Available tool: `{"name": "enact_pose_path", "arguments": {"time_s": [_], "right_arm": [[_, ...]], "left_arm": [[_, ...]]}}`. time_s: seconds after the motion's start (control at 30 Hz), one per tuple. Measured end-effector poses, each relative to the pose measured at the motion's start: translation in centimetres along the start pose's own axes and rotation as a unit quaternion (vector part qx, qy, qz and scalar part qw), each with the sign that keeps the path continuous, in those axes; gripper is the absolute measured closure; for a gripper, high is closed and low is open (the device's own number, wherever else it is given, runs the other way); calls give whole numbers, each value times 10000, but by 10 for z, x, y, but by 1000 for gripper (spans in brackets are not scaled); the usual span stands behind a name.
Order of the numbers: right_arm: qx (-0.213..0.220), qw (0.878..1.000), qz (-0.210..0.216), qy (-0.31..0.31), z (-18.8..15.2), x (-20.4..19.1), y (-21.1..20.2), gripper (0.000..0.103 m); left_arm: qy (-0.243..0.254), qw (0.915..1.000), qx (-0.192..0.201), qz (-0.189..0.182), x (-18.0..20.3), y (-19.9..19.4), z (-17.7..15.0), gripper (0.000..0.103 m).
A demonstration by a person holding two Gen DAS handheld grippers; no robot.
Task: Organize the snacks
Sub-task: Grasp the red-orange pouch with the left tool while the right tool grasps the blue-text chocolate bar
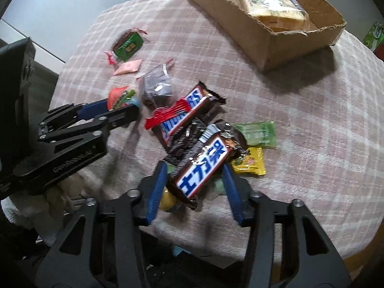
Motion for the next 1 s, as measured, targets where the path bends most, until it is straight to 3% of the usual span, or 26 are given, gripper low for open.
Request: {"name": "enact_pose_path", "arguments": {"time_s": [0.1,0.17,0.8,1.0], "right_arm": [[-43,10000,48,48,0,7,1,66],[-34,9999,91,55,0,9,0,67],[364,9979,341,402,5,25,-22,73],[122,9996,150,214,4,24,-10,73]], "left_arm": [[60,10000,25,13,0,1,2,68],[57,9999,60,64,-3,2,3,77],[-269,9991,296,-151,-21,-18,2,79],[-244,9995,184,-108,-20,-9,-2,79]]}}
Point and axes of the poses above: each gripper's, at about its wrist camera, not at the fingertips, and y roughly the way its jaws point, x to its right, z to its top, the point moved 9 cm from there along y, roughly the way its jaws point, and after that the axes turned 4 degrees about x, right-handed, at the moved point
